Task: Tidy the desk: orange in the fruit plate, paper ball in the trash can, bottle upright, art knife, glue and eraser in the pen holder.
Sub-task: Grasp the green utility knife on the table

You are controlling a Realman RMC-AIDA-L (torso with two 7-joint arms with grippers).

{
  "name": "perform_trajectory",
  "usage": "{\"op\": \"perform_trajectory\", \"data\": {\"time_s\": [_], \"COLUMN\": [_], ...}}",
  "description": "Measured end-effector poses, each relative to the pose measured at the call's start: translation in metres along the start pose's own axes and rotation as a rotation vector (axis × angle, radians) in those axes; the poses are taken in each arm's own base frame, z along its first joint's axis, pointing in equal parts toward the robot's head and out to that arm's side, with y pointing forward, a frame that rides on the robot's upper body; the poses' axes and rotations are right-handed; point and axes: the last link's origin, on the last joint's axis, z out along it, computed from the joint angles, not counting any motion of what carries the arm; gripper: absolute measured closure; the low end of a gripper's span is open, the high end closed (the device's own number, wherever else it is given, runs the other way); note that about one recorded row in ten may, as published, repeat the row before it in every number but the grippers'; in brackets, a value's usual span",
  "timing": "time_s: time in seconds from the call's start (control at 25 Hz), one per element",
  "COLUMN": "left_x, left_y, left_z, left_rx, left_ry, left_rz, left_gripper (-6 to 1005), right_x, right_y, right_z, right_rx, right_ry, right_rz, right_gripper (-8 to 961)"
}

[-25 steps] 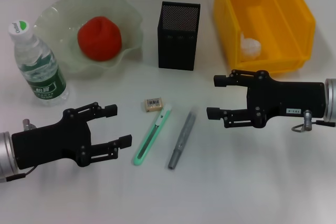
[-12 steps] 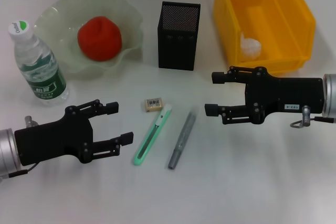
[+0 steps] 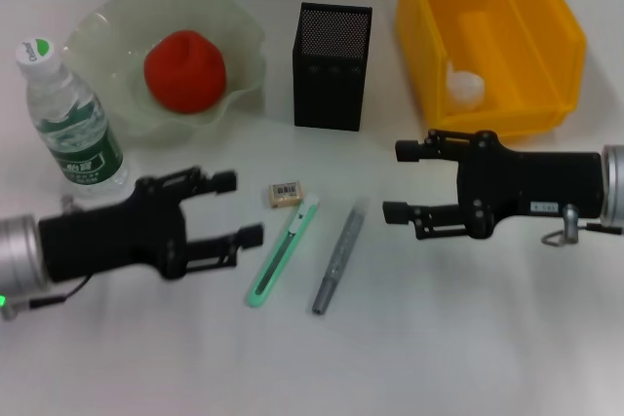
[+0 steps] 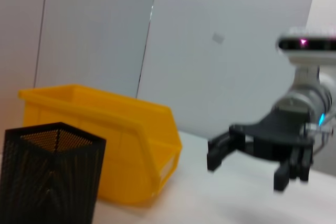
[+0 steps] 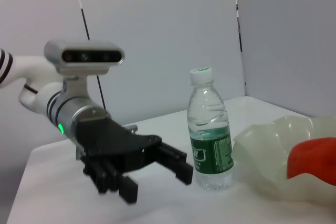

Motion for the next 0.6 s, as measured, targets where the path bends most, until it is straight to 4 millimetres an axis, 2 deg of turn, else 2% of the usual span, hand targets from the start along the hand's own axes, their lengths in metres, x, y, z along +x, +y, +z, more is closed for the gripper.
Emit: {"op": "perform_trajectory", "data": {"time_s": [0.12, 0.16, 0.28, 0.32, 0.44, 0.48, 0.52, 0.6], "left_x": [0.015, 0.028, 0.035, 0.045, 0.045, 0.069, 0.079, 0.085], "left_y": [-0.006, -0.011, -0.014, -0.017, -0.017, -0.025, -0.029, -0.032], "left_z": [0.008, 0.015, 0.019, 0.024, 0.024, 0.031, 0.032, 0.032], "left_rx": [-0.032, -0.057, -0.072, -0.086, -0.086, -0.081, -0.057, -0.038], "left_ry": [-0.004, -0.028, -0.053, -0.092, -0.092, -0.192, -0.244, -0.280], "left_rz": [-0.046, -0.088, -0.114, -0.150, -0.150, -0.221, -0.256, -0.289], "left_gripper": [201, 201, 201, 201, 201, 201, 201, 201], "right_x": [0.005, 0.009, 0.012, 0.013, 0.015, 0.016, 0.017, 0.021], "right_y": [0.003, 0.005, 0.007, 0.007, 0.008, 0.009, 0.009, 0.010], "right_z": [-0.003, -0.006, -0.008, -0.008, -0.010, -0.010, -0.010, -0.011], "right_rx": [0.008, 0.014, 0.019, 0.021, 0.024, 0.023, 0.023, 0.021], "right_ry": [0.001, 0.002, 0.003, 0.004, 0.007, 0.011, 0.015, 0.040], "right_rz": [-0.005, -0.010, -0.011, -0.010, -0.008, -0.006, -0.005, -0.006], "right_gripper": [137, 137, 137, 137, 137, 137, 137, 137]}}
